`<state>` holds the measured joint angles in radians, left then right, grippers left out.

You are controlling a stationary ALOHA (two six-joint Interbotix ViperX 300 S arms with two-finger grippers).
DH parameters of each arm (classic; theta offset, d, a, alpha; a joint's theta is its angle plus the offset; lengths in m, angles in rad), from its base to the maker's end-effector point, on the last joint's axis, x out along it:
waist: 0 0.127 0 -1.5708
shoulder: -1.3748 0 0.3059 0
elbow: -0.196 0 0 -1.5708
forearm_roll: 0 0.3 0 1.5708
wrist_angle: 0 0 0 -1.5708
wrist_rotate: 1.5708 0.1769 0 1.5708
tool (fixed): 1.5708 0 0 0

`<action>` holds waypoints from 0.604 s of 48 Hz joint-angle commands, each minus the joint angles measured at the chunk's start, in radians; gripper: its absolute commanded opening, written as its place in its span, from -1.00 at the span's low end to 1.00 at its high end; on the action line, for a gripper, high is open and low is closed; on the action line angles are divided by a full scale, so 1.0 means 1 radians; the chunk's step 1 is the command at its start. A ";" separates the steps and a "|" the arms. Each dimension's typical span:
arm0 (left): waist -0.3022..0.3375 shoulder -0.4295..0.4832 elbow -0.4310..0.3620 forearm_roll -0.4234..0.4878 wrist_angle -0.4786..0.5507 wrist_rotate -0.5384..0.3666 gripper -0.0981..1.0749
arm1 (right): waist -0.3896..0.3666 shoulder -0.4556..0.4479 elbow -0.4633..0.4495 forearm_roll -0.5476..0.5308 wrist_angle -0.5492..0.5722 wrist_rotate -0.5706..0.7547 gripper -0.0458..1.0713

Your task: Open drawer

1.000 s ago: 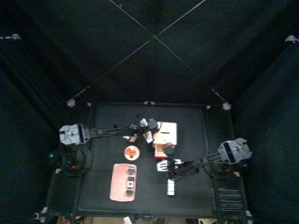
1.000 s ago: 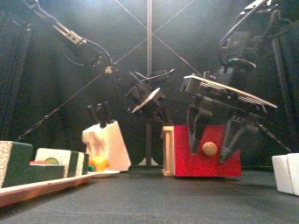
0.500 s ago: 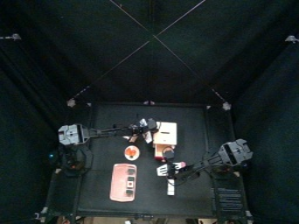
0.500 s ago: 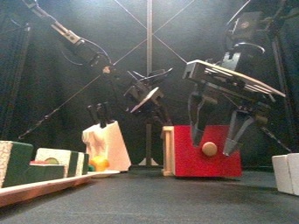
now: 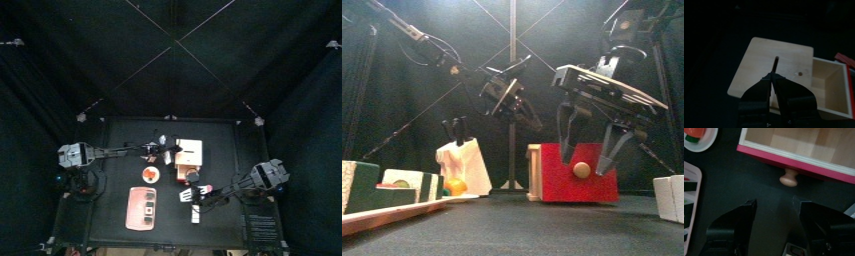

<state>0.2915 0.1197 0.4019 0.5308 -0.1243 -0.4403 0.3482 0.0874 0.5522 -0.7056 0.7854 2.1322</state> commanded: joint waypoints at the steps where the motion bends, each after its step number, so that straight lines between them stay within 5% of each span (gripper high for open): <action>1: -0.009 -0.060 0.012 0.003 -0.046 0.003 0.07 | 0.003 -0.041 -0.018 -0.011 0.003 -0.002 0.72; 29: -0.064 -0.354 0.298 0.002 -0.064 0.003 0.07 | 0.029 -0.063 -0.021 -0.052 -0.003 -0.014 0.72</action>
<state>0.2347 -0.1779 0.6826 0.5308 -0.1779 -0.4372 0.3712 0.0721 0.5522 -0.7470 0.7823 2.1200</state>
